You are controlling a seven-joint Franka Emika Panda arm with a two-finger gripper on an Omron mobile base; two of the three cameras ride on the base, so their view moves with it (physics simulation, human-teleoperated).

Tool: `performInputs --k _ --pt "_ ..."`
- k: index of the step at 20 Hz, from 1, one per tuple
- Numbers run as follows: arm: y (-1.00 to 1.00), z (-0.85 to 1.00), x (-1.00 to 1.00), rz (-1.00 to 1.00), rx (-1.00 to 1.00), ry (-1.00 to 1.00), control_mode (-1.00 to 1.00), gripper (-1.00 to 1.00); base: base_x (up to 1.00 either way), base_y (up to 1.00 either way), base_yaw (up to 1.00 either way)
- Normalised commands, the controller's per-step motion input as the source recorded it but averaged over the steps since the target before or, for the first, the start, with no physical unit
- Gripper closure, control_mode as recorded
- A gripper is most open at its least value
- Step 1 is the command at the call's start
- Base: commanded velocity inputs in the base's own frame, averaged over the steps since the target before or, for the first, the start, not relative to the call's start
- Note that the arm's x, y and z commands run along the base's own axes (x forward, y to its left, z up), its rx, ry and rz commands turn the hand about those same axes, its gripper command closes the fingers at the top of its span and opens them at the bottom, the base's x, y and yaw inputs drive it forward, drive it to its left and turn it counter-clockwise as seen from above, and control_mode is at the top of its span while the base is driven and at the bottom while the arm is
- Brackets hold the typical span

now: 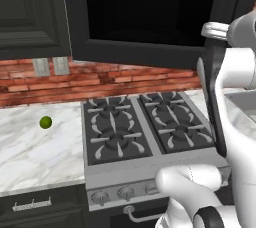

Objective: Place the sponge inside the microwave to prepare for sanitizing.

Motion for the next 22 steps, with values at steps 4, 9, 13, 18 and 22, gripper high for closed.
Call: performInputs --k 4,9,13,18,22 --pt "0.62 0.29 -0.47 -0.04 -0.02 -0.03 -1.0 1.0 0.0 0.0 0.0" --pt "0.59 0.38 -0.57 -0.03 -0.04 -0.02 -1.0 1.0 0.0 0.0 0.0" --pt "0.53 0.28 -0.5 -0.03 -0.05 0.0 -1.0 1.0 0.0 0.0 0.0" --pt "0.47 0.12 -0.34 -0.02 -0.05 0.0 -1.0 1.0 0.0 0.0 0.0" --pt "0.62 0.01 -0.11 -0.01 -0.09 0.0 -1.0 1.0 0.0 0.0 0.0"
